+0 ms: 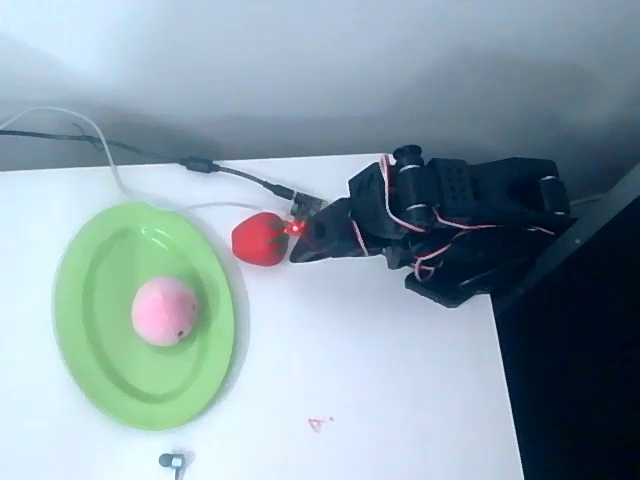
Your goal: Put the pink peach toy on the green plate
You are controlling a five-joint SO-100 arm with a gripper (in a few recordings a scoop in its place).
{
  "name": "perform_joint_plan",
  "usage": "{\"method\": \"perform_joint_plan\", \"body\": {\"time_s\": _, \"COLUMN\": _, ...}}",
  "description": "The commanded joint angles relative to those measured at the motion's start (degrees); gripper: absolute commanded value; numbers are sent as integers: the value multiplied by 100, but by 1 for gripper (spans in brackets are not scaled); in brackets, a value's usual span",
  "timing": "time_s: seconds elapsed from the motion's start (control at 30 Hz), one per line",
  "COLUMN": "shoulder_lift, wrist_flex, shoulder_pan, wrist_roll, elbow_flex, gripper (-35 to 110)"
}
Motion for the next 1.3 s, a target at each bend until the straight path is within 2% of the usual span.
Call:
{"method": "perform_joint_plan", "body": {"time_s": 0.0, "shoulder_lift": 70, "wrist_flex": 114, "shoulder_pan": -132, "wrist_roll": 97, "elbow_flex": 97, "gripper": 0}}
{"method": "perform_joint_plan", "body": {"time_s": 0.3, "shoulder_lift": 70, "wrist_flex": 325, "shoulder_pan": -650, "wrist_roll": 448, "elbow_flex": 677, "gripper": 0}}
{"method": "perform_joint_plan", "body": {"time_s": 1.27, "shoulder_lift": 88, "wrist_flex": 352, "shoulder_pan": -800, "wrist_roll": 624, "elbow_flex": 1397, "gripper": 0}}
